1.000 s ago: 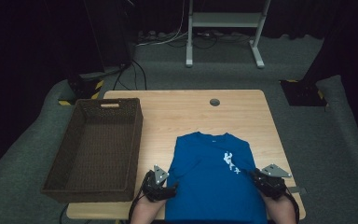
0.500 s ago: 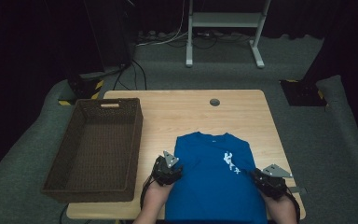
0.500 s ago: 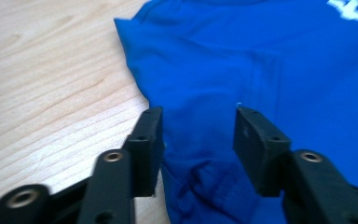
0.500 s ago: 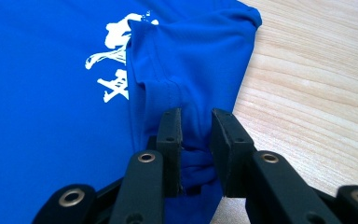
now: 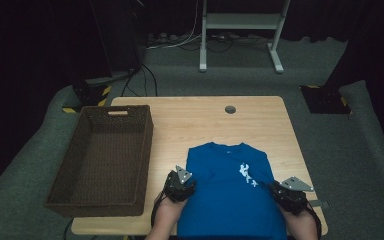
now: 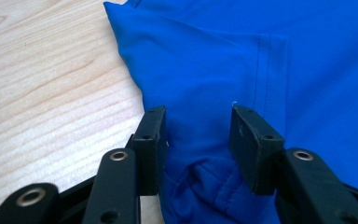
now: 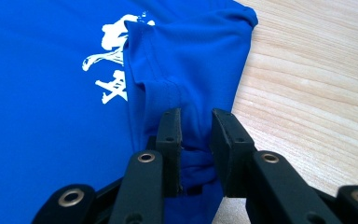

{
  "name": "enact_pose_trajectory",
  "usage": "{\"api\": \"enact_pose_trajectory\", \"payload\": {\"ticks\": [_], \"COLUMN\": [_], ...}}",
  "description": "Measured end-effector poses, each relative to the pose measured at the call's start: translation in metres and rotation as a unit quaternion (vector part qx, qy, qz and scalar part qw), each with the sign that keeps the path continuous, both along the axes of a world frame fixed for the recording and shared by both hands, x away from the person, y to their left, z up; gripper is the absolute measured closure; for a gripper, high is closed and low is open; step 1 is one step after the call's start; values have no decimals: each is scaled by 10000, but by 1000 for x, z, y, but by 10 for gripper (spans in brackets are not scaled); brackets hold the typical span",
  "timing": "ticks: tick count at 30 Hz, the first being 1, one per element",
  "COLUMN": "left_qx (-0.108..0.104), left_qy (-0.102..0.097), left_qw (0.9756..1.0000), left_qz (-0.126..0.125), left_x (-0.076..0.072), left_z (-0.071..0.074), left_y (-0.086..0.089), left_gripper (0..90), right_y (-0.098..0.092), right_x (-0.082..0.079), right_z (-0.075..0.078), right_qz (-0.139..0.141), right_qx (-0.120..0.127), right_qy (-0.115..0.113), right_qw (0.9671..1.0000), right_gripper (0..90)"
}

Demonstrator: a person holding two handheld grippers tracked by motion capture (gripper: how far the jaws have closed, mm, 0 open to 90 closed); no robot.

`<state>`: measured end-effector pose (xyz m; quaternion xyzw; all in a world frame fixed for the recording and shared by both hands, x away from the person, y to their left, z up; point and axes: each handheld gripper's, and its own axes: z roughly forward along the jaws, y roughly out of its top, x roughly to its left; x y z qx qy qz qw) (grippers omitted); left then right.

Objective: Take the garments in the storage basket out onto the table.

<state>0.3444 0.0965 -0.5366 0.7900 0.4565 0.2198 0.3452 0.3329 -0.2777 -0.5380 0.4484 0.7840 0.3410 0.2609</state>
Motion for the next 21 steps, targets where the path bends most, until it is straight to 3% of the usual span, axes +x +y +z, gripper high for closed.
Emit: {"api": "enact_pose_trajectory", "payload": {"ticks": [9,21], "left_qx": [86,-96], "left_qy": [-106,-133], "left_qw": [9999,9998], "left_qz": [-79,-142], "left_x": [-21,-46], "left_z": [-1,-4], "left_y": [3,16], "left_gripper": [536,479], "right_y": [1,6], "right_x": [-9,-24], "right_z": [0,5], "right_qz": [16,164], "right_qx": [27,-158], "right_qy": [20,227], "right_qw": [10000,9995], "right_gripper": [734,734]}}
